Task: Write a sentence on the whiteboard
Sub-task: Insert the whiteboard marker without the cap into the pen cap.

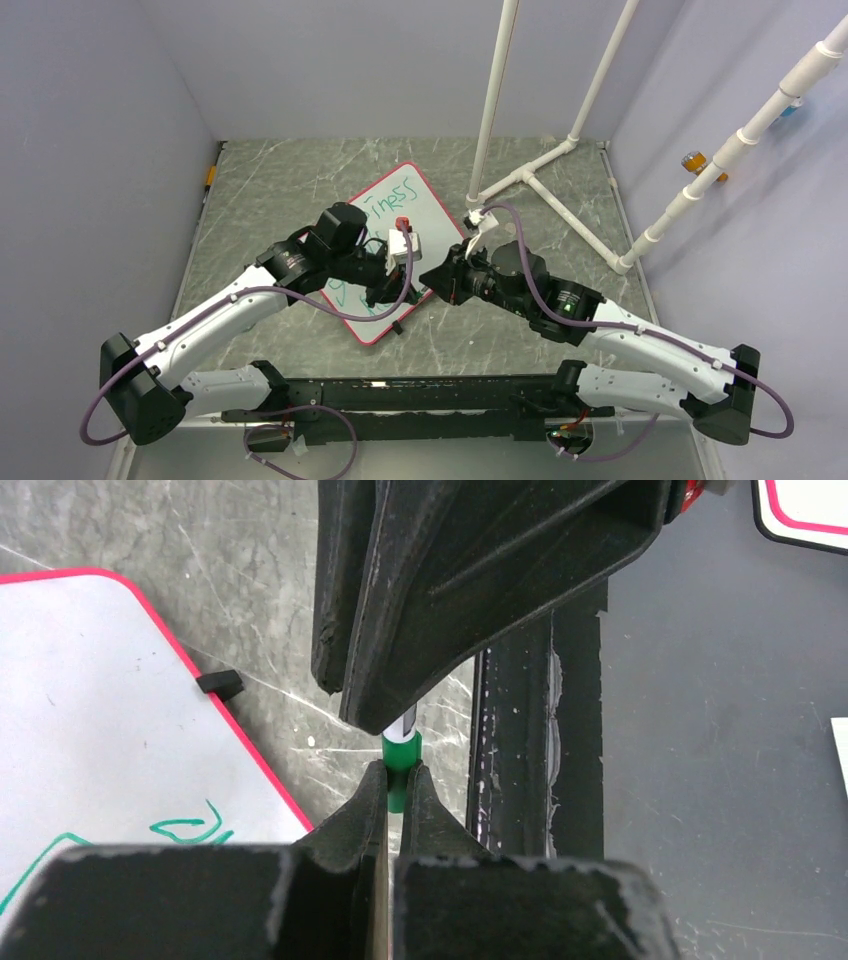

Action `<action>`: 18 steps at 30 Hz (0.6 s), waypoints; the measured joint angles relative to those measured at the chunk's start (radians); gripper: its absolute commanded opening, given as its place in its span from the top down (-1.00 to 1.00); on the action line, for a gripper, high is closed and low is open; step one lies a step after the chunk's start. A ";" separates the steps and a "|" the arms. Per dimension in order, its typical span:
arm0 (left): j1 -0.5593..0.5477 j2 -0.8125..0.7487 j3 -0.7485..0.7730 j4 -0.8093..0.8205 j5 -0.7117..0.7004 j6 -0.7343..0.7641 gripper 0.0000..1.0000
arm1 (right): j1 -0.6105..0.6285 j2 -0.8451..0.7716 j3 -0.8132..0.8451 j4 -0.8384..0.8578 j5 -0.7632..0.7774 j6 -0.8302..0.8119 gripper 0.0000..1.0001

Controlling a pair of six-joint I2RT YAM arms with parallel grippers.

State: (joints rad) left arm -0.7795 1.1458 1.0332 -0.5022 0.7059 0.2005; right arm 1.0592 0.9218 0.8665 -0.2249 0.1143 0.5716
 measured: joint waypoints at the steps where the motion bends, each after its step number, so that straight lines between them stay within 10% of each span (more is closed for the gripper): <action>1: 0.001 0.002 0.002 -0.006 0.003 0.001 1.00 | -0.002 0.008 0.004 0.001 -0.019 -0.017 1.00; 18: 0.001 0.002 0.006 -0.033 0.124 -0.072 1.00 | -0.029 -0.024 -0.086 0.194 -0.204 -0.094 1.00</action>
State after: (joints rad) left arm -0.7788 1.1481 1.0389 -0.5350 0.8303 0.1280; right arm 1.0298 0.8978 0.7807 -0.0311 -0.0895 0.4778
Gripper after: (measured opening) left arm 0.033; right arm 0.148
